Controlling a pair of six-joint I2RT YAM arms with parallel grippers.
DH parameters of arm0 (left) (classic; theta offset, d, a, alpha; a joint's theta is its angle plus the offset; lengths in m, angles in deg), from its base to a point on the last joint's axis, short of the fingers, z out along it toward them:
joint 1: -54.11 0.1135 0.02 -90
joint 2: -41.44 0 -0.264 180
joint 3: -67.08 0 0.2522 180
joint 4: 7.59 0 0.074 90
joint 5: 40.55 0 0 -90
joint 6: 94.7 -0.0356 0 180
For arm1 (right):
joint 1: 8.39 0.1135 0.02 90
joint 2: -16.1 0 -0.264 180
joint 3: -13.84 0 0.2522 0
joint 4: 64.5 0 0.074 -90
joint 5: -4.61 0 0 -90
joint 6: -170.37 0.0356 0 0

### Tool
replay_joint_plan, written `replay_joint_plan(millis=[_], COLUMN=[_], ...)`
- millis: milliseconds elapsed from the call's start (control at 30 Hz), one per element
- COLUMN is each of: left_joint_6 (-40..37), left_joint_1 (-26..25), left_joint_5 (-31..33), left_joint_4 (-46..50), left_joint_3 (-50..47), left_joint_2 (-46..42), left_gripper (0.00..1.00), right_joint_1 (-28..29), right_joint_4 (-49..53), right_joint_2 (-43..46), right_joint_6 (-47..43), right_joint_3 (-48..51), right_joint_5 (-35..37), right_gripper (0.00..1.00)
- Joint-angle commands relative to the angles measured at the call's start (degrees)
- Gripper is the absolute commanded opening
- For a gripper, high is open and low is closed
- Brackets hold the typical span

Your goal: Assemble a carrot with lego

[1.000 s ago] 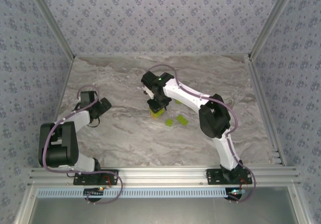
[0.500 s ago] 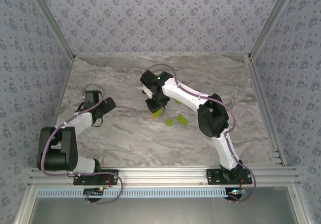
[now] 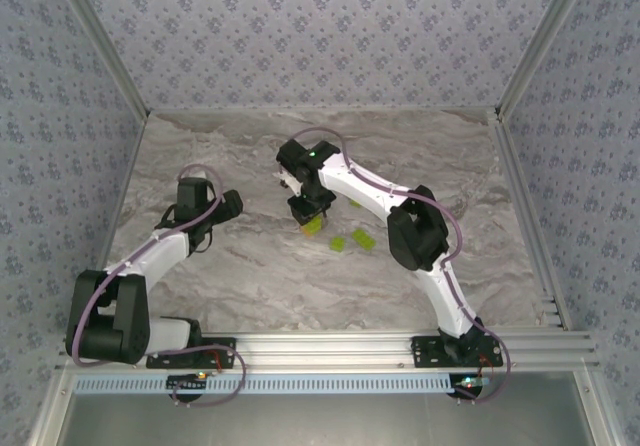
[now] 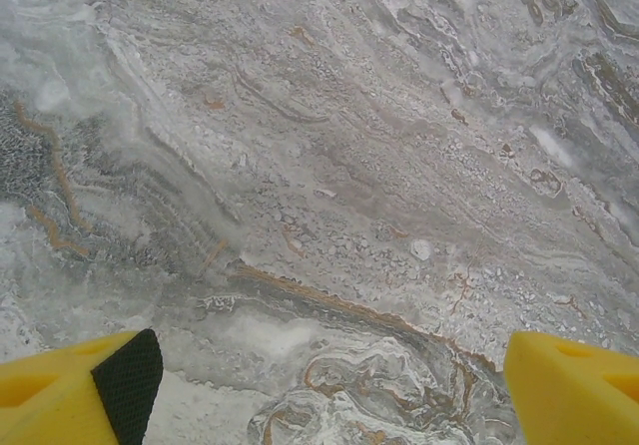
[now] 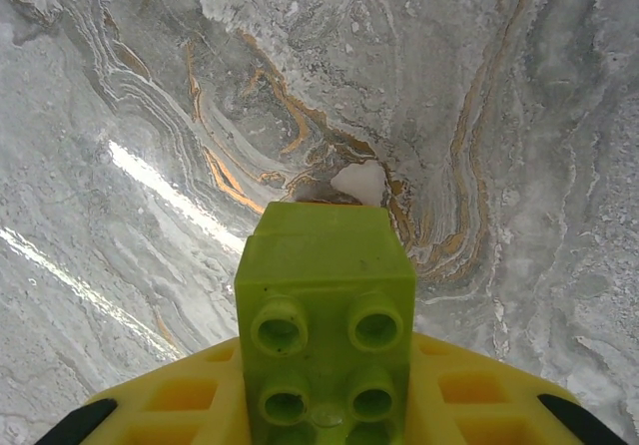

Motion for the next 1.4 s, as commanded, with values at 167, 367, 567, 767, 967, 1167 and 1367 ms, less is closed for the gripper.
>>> replay_joint_plan(millis=[167, 367, 567, 767, 967, 1167, 1367], left_joint_6=[-1.07, -1.04, -0.99, -1.00, -1.00, -1.08, -1.03], left_joint_1=[0.10, 0.10, 0.10, 0.05, 0.10, 0.10, 0.10], left_joint_5=[0.71, 0.84, 0.86, 0.80, 0.84, 0.79, 0.80], left_joint_4=[-0.90, -0.81, -0.80, -0.81, -0.90, -0.90, -0.94], left_joint_3=[0.26, 0.35, 0.35, 0.35, 0.35, 0.38, 0.44], left_joint_2=[-0.38, -0.29, -0.19, -0.22, -0.26, -0.18, -0.15], left_gripper=[0.91, 0.91, 0.91, 0.91, 0.91, 0.91, 0.91], right_joint_1=[0.58, 0.83, 1.11, 1.34, 1.28, 1.70, 1.95], right_joint_4=[2.19, 2.42, 2.06, 1.47, -0.43, -3.51, -3.48], right_joint_2=[-1.19, -0.84, -0.61, -0.71, -0.08, 1.00, 0.66], right_joint_6=[-0.47, -0.31, 0.02, -0.34, -1.46, -2.99, -3.22], right_joint_3=[-0.65, -0.74, -0.21, 1.25, 4.83, 8.95, 9.81], right_joint_5=[-0.49, -0.47, -0.49, -0.46, -0.58, -1.28, -0.42], right_gripper=[0.34, 0.34, 0.34, 0.34, 0.34, 0.34, 0.34])
